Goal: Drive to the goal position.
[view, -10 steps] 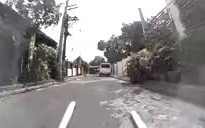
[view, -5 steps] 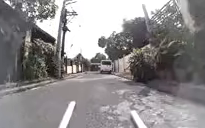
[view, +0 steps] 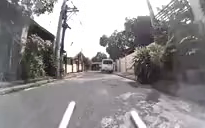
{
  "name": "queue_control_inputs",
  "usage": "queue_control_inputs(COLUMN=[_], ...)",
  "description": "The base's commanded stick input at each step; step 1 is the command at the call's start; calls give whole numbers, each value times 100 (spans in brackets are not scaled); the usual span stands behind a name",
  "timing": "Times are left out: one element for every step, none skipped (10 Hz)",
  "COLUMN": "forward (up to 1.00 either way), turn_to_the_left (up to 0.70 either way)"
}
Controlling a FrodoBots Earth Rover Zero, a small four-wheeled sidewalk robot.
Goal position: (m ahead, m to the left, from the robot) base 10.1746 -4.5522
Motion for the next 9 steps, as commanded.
queue_control_inputs(forward=[85,85,85,85,85,85,85,85,85], turn_to_the_left=[0,-13,-34,-34,-34,-20,-6,0,0])
